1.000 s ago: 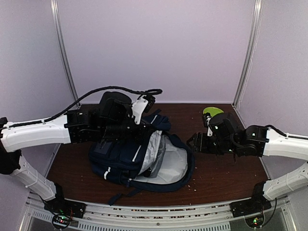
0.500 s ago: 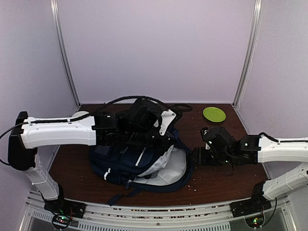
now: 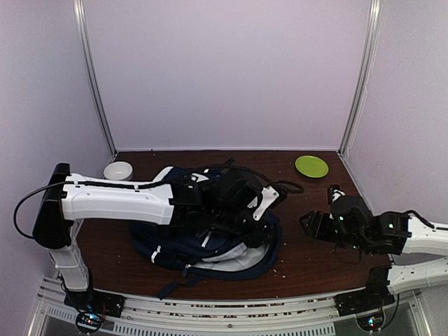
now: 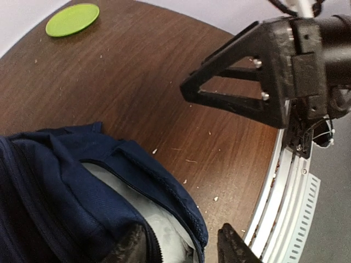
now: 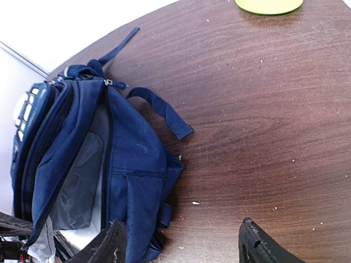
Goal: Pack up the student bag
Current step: Adjust the student bag at the center of the board.
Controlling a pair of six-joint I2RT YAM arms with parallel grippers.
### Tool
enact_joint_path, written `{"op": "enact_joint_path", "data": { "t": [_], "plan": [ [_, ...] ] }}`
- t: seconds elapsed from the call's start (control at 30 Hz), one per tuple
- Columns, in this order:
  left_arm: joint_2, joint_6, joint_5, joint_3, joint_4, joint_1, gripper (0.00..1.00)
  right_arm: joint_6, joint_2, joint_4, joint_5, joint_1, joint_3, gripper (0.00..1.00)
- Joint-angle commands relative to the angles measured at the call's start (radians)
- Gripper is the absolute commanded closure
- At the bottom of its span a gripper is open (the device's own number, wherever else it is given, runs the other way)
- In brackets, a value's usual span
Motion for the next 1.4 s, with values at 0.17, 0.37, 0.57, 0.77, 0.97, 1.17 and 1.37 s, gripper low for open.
{"op": "enact_joint_path", "data": {
  "t": [0.17,0.37,0.57,0.77,0.97,1.17,1.37],
  "plan": [
    [-0.39,-0.065,-0.221,-0.253,0.042,-0.003,0.02,0.007,-0.114,0.392,-0.123,-0.007,-0.149,0.31],
    [-0.587,-0.211,-0.415,-0.487,0.037,-0.004,0.03,0.058,0.085,0.573,-0.364,0.005,-0.071,0.32],
    [-0.647,-0.284,-0.437,-0.612,0.094,0.014,0.04,0.135,0.228,0.73,-0.457,0.038,-0.035,0.34],
    [-0.574,-0.327,-0.441,-0.549,0.022,0.063,0.04,0.233,0.362,0.689,-0.51,0.065,0.024,0.39],
    [-0.536,-0.377,-0.439,-0.557,-0.001,0.085,0.04,0.319,0.441,0.596,-0.57,0.082,0.095,0.49],
    [-0.529,-0.395,-0.407,-0.573,0.019,0.085,0.04,0.222,0.469,0.541,-0.604,0.103,0.161,0.81],
    [-0.542,-0.383,-0.348,-0.582,0.061,0.099,0.05,-0.027,0.407,0.537,-0.653,0.122,0.179,0.99]
  ]
}}
